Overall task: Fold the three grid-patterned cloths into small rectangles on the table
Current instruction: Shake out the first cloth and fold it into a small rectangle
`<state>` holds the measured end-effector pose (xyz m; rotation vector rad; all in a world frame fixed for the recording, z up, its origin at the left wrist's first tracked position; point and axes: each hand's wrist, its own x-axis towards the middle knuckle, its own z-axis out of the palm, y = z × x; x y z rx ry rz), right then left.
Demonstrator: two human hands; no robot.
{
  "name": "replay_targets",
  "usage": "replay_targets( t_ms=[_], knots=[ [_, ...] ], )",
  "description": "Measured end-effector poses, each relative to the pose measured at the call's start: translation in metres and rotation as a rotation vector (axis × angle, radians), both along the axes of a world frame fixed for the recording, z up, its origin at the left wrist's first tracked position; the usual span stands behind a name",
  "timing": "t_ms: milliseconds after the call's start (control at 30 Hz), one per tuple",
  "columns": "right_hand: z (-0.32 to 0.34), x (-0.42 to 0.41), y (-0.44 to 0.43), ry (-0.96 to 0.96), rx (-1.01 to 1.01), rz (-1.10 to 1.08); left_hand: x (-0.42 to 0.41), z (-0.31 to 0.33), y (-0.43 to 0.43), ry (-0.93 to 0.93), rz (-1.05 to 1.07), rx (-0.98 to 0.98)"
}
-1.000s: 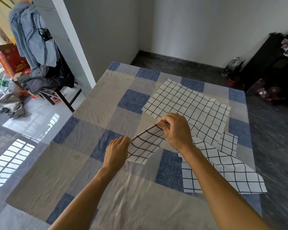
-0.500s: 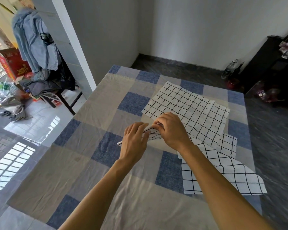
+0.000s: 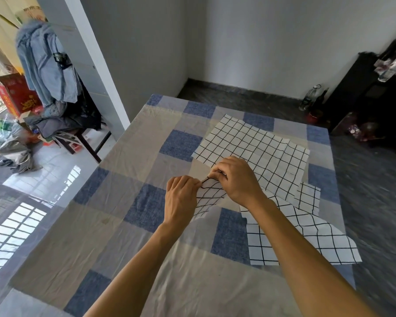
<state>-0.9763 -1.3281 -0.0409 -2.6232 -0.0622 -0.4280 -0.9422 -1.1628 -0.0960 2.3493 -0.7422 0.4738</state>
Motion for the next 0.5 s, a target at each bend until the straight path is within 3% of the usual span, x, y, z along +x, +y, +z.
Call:
replay_targets(
  t_ms=[500],
  knots=[
    [0.039,0.004,-0.018,-0.113,-0.010,-0.062,-0.005,-0.057,0.055,0.298,0.131,0.197]
  ],
)
